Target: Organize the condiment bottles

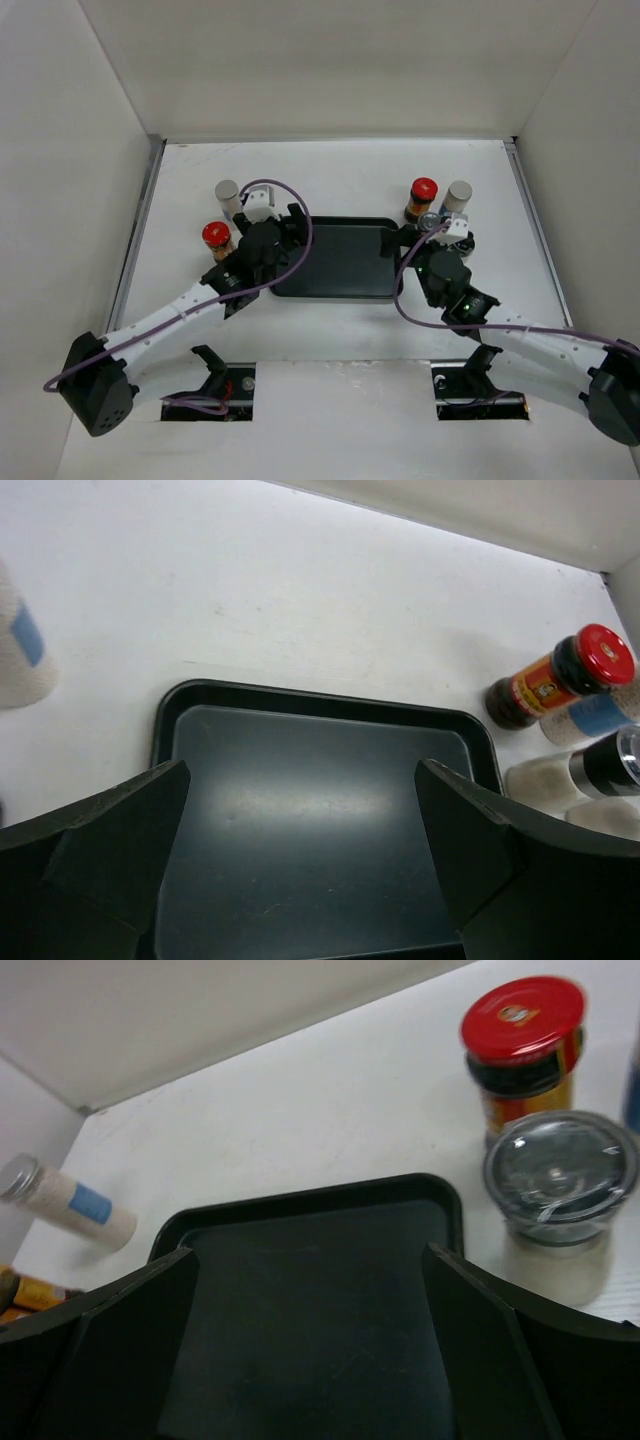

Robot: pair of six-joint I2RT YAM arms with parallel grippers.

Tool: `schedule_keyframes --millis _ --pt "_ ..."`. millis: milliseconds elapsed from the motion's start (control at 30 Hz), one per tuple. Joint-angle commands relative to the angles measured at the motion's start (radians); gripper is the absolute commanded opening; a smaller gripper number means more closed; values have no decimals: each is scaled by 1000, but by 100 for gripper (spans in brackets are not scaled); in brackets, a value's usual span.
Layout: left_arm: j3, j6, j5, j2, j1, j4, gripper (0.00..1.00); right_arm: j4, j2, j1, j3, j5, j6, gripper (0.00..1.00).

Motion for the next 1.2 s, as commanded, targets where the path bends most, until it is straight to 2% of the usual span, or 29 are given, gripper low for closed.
schedule_keyframes --millis 0,167,200,300,367,433,500,533,567,667,733,800,933,1167 --pt "36 18 -106 -102 14 -105 100 102 33 42 -14 -52 22 100" --pt "27 86 -196 -236 72 -174 100 110 4 62 -31 -77 11 99" --pt "30 86 -231 -248 82 -201 100 111 -9 65 -36 -89 11 91" --pt "27 93 -375 -290 103 -272 100 117 -29 79 -41 -103 13 54" --pt "25 98 -410 -310 119 -291 100 107 -13 80 -34 -103 11 32" --pt "28 109 -419 -320 140 -300 96 97 8 82 -24 -113 14 24" --pt "22 107 -431 -333 163 -311 47 96 29 94 -16 -129 17 26" --pt "13 103 -448 -334 180 -317 41 100 40 96 -14 -129 17 32" --pt "8 99 -465 -324 201 -326 43 102 45 96 -14 -127 17 39" --pt "15 69 -460 -275 256 -372 75 114 43 96 -25 -132 19 78" --pt "18 63 -418 -232 287 -372 87 116 33 94 -27 -139 21 88" --pt "21 61 -341 -174 324 -352 91 117 37 96 -24 -140 16 92" --pt "31 60 -217 -51 407 -300 93 127 69 96 -19 -153 14 93" --pt "5 53 -152 86 465 -200 93 134 65 93 -24 -169 14 95"
